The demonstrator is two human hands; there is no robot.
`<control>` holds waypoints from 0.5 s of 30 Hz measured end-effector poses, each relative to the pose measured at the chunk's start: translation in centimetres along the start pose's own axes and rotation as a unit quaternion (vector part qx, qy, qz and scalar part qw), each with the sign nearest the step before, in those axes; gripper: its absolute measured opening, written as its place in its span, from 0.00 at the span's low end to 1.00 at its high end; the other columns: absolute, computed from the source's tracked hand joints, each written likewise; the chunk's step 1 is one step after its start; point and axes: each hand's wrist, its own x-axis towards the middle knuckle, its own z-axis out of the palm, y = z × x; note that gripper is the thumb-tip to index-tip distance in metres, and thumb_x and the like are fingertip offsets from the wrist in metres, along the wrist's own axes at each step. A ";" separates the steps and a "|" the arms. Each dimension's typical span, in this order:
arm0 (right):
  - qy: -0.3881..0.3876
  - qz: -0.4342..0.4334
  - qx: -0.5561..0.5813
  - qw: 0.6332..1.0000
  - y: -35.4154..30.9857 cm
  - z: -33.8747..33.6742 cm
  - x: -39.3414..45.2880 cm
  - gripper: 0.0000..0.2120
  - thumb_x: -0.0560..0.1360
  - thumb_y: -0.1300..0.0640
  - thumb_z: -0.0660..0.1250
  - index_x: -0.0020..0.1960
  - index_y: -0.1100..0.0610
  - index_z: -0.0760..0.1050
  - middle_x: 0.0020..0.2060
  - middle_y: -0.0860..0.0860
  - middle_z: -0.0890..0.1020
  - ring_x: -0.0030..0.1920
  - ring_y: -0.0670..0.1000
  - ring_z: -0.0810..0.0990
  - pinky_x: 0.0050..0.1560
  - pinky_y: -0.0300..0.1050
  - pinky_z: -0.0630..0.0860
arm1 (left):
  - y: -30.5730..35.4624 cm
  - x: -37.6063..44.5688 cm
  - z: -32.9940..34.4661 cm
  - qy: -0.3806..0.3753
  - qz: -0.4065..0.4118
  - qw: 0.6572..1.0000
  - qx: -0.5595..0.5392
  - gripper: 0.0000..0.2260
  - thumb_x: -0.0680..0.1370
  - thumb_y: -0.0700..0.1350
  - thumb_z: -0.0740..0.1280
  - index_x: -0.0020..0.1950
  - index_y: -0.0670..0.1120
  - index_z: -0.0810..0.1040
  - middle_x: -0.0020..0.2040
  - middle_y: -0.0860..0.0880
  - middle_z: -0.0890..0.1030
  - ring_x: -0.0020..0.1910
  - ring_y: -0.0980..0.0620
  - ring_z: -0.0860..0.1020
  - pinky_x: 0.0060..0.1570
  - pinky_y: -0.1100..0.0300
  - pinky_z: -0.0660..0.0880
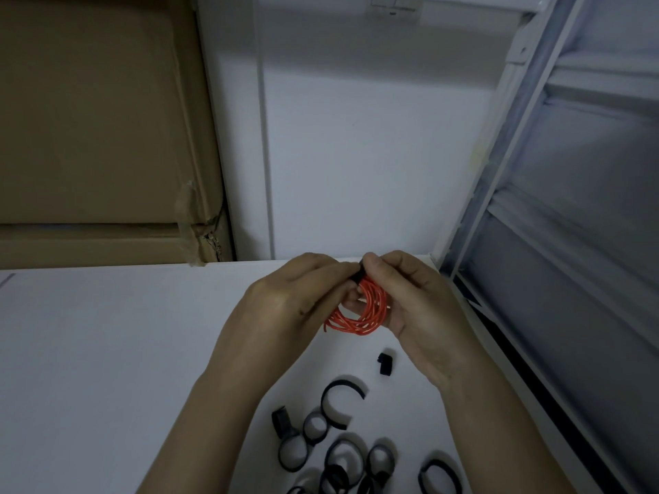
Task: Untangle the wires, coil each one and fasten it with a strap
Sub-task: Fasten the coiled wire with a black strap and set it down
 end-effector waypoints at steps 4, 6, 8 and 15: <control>0.011 -0.008 -0.069 0.998 -0.1 -0.1 0.0 0.09 0.76 0.55 0.66 0.38 0.51 0.82 0.36 0.50 0.83 0.38 0.48 0.82 0.41 0.42 0.79 | 0.0 0.0 0.0 -0.017 -0.009 1.000 0.004 0.09 0.77 0.42 0.68 0.55 0.42 0.83 0.48 0.48 0.82 0.46 0.58 0.77 0.46 0.67 0.74; 0.021 -0.006 -0.105 0.994 -0.1 -0.2 0.0 0.12 0.79 0.60 0.63 0.39 0.54 0.81 0.36 0.51 0.83 0.38 0.50 0.83 0.43 0.46 0.81 | 0.0 0.1 -0.1 -0.029 -0.006 1.000 0.004 0.08 0.76 0.40 0.68 0.53 0.41 0.83 0.47 0.48 0.82 0.45 0.57 0.78 0.45 0.65 0.75; 0.045 -0.023 -0.157 0.986 0.1 -0.2 0.0 0.12 0.79 0.59 0.62 0.41 0.53 0.80 0.36 0.49 0.83 0.39 0.49 0.83 0.45 0.49 0.82 | 0.1 0.2 -0.2 -0.046 -0.013 0.999 -0.006 0.08 0.76 0.40 0.68 0.52 0.42 0.83 0.46 0.48 0.82 0.44 0.55 0.79 0.44 0.61 0.75; 0.143 -0.203 -0.354 0.902 2.2 1.0 0.1 0.08 0.78 0.61 0.64 0.41 0.54 0.76 0.38 0.47 0.81 0.39 0.42 0.80 0.38 0.28 0.72 | 0.3 0.4 -0.5 -0.058 -0.096 0.991 -0.070 0.07 0.74 0.43 0.68 0.48 0.48 0.85 0.42 0.55 0.84 0.41 0.59 0.80 0.41 0.59 0.77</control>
